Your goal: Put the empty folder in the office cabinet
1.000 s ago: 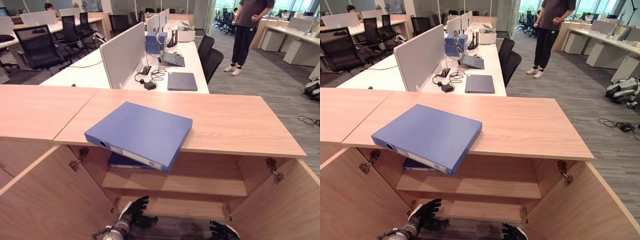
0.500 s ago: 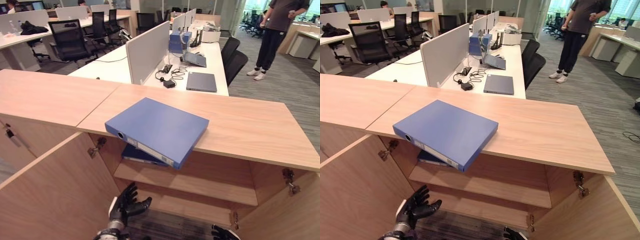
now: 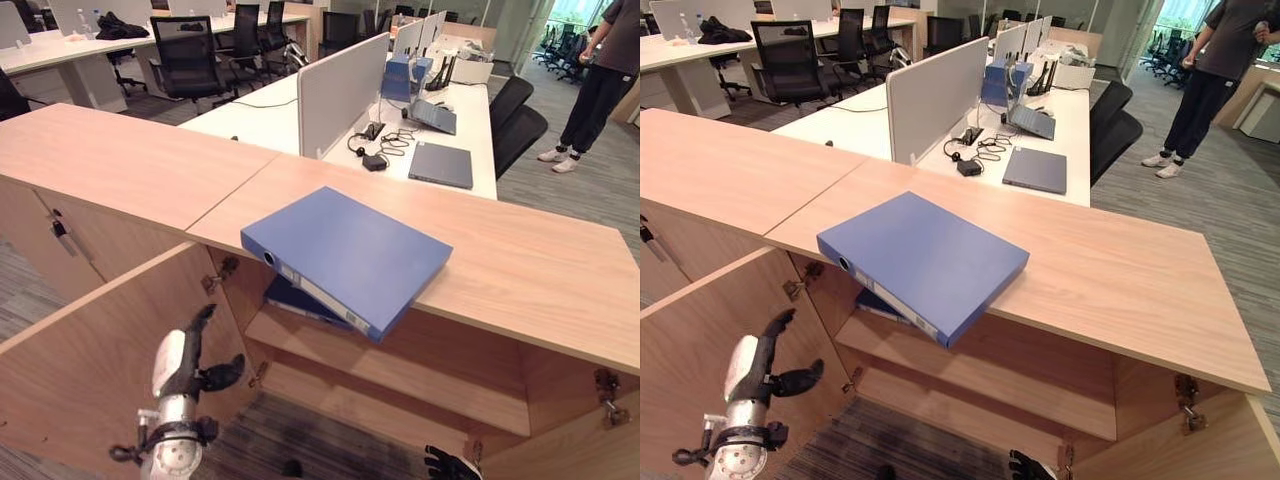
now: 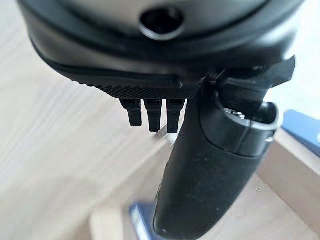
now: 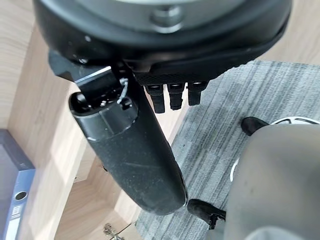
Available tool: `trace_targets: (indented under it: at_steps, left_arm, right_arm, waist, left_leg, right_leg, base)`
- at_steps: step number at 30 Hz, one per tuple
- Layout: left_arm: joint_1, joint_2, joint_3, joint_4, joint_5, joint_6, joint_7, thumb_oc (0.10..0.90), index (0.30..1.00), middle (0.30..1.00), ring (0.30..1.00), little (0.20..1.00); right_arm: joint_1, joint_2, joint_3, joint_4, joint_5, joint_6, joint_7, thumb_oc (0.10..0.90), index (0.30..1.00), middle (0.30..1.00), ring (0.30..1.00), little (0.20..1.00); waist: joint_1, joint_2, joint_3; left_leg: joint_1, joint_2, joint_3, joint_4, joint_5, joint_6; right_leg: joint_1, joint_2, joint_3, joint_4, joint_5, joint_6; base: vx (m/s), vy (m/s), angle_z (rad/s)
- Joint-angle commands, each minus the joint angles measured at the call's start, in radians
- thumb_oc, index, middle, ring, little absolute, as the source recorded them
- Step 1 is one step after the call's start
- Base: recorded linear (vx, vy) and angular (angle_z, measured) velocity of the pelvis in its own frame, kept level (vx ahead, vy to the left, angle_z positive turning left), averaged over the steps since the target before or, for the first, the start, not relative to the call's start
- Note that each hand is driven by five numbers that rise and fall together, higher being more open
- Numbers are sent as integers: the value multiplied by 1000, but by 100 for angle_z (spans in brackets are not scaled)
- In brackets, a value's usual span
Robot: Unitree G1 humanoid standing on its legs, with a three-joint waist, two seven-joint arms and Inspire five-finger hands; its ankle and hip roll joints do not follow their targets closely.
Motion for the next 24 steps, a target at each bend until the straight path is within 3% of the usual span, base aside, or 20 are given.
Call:
trace_targets:
  at_steps: [1, 8, 14, 18, 24]
  left_arm:
    - [-128, 64, 34, -112, 125, -91, 121, 800, 900, 900, 900, 900]
    - [-143, 146, 43, -128, 277, -76, 181, 800, 900, 900, 900, 900]
    - [-175, 265, 22, -174, 348, -108, 183, 800, 900, 900, 900, 900]
    - [-189, 328, 11, -193, 359, -123, 180, 800, 900, 900, 900, 900]
    - [-193, 358, 1, -203, 354, -142, 179, 800, 900, 900, 900, 900]
  right_arm:
    - [-104, -20, 18, -21, -14, -71, -12, 800, 900, 900, 900, 900]
    - [-93, -16, 15, 13, 15, -75, 9, 800, 900, 900, 900, 900]
    - [-93, -23, 10, 29, 39, -81, 25, 800, 900, 900, 900, 900]
    - [-93, -22, 3, 24, 61, -88, 26, 800, 900, 900, 900, 900]
    - [-98, -21, -8, 46, 64, -92, 16, 800, 900, 900, 900, 900]
  waist:
    - [-9, -18, 26]
    - [-23, -8, 22]
    - [-34, 9, 23]
    - [-39, 19, 24]
    - [-46, 31, 22]
  left_leg:
    - [120, -9, 24, 0, -123, -40]
    - [128, -8, 33, -1, -126, -44]
    - [128, -9, 38, -1, -125, -48]
    - [130, -9, 41, -1, -126, -49]
    - [131, -11, 43, -1, -127, -50]
  right_leg:
    - [10, 25, 12, 36, -88, 1]
    - [9, 25, 23, 33, -85, 6]
    - [3, 24, 30, 36, -85, 11]
    - [1, 24, 32, 39, -85, 12]
    - [-2, 21, 35, 39, -84, 15]
  base:
    - [0, 0, 0]
    - [8, 1, -3]
    - [0, 0, 0]
    - [0, 0, 0]
    - [9, 8, -6]
